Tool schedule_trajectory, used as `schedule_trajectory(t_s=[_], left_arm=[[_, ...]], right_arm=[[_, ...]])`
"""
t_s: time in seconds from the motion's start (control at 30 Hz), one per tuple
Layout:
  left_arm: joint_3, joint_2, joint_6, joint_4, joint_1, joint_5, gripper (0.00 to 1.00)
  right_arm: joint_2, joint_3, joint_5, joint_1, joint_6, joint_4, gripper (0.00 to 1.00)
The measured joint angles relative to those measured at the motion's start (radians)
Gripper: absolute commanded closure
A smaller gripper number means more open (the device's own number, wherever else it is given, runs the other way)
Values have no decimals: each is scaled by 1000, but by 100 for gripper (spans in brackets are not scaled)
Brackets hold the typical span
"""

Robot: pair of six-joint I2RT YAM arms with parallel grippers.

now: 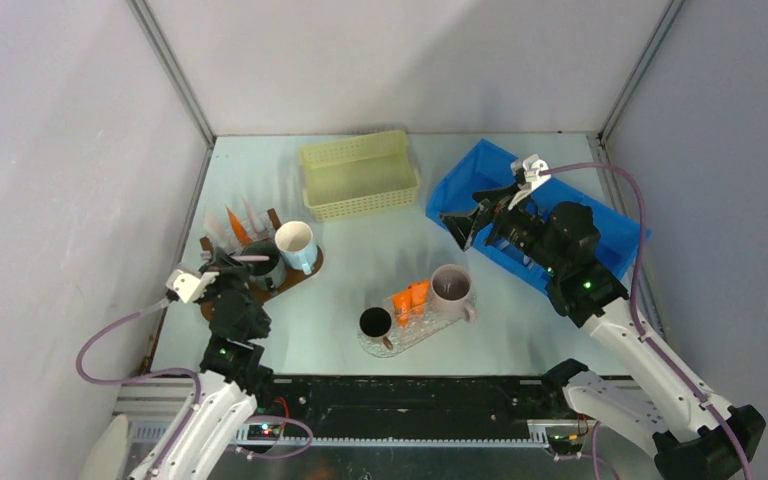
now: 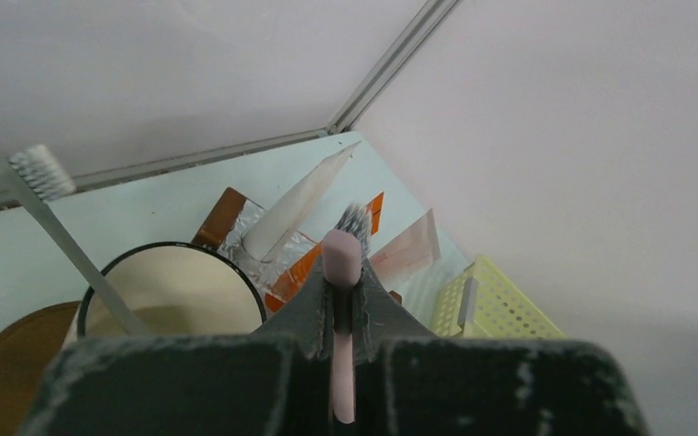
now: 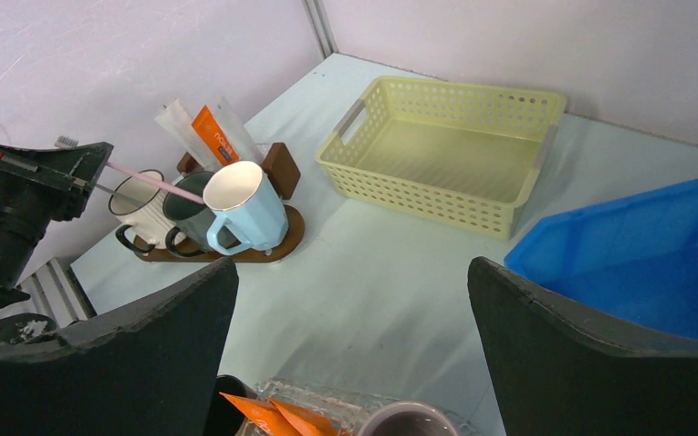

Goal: Prepare toiletry sets of a toothbrush and toothpaste on the tray
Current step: Place the toothbrush in the cup.

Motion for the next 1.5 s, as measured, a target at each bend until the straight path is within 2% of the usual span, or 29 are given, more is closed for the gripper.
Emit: schedule_trajectory(t_s=[0.3, 0.47, 0.77, 1.0, 1.13, 1.5], left_arm=[[0, 188, -91, 79, 32, 88, 99], [0, 232, -115, 80, 37, 107, 90], [-2, 233, -169, 47, 39, 124, 48], [-1, 160, -182, -50, 39, 126, 15], [16, 95, -183, -136, 39, 111, 2], [211, 23, -142, -383, 39, 83, 0]], right_arm=[[-2, 0, 3, -2, -19, -1, 0], [-7, 0, 6, -4, -26, -2, 1], [-9, 0, 14, -4, -31, -3, 1], [-16, -3, 16, -5, -34, -5, 1], [-21, -3, 18, -7, -35, -5, 1], [-38, -3, 70, -10, -46, -16, 1]])
